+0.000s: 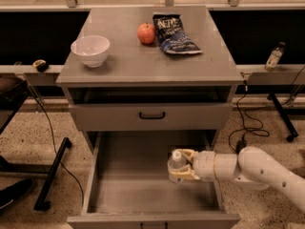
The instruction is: Place blue plastic bottle into middle drawer
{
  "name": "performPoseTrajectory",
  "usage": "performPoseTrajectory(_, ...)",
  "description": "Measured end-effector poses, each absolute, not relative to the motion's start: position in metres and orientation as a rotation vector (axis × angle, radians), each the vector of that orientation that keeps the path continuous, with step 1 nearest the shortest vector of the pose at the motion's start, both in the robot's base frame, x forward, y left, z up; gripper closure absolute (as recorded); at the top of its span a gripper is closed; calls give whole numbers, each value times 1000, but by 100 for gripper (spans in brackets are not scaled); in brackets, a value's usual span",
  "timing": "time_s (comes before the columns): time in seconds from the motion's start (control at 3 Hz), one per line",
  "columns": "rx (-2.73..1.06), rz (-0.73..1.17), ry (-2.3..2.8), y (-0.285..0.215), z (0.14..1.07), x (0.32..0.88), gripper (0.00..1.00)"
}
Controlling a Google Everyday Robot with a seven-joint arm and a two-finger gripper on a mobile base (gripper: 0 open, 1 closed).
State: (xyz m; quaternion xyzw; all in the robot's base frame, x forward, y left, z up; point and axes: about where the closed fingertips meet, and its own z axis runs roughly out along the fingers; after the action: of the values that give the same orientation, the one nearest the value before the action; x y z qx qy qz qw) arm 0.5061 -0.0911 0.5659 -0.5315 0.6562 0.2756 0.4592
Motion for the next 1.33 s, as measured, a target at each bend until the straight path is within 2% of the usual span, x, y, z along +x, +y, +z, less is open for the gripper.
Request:
performPoseTrajectory(0.33,-1293,519,1697,-108,523,516,100)
performPoseTrajectory(0.67,-1261,477,1730,-116,490,529,100)
performPoseTrajectory(1.0,-1257,482,1732,-115,486,529,83)
performPoseTrajectory(1.33,-1177,585,1735,-116,481,530,59)
